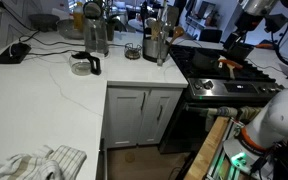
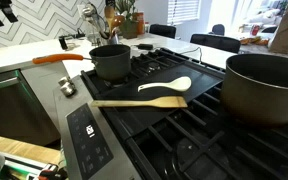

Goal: Put the wooden spatula in the kitchen utensils box

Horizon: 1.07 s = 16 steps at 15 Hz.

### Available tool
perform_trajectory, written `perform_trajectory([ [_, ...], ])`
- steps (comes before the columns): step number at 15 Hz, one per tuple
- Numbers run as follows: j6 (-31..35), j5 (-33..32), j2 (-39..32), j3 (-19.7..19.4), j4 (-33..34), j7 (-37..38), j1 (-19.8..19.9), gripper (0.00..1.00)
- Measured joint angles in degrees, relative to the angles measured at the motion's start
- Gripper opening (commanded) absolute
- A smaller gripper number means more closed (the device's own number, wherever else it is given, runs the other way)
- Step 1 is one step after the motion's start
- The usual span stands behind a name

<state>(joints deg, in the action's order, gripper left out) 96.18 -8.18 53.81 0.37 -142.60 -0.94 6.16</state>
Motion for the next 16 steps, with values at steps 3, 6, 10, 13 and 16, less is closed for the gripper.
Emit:
perform_trajectory([
  [3, 0.0, 0.0, 0.0, 0.0, 0.0, 0.0, 0.0, 1.0],
  [6, 0.0, 0.0, 0.0, 0.0, 0.0, 0.0, 0.0, 1.0],
  [10, 0.25, -0.66, -0.84, -1.18, 1.28, 3.32, 1.4, 1.0],
  [13, 0.25, -2.31, -2.79, -5.4, 4.47, 5.67, 5.68, 1.0],
  [16, 0.27, -3.3, -5.73, -10.42, 8.12, 6.81, 9.93, 1.0],
])
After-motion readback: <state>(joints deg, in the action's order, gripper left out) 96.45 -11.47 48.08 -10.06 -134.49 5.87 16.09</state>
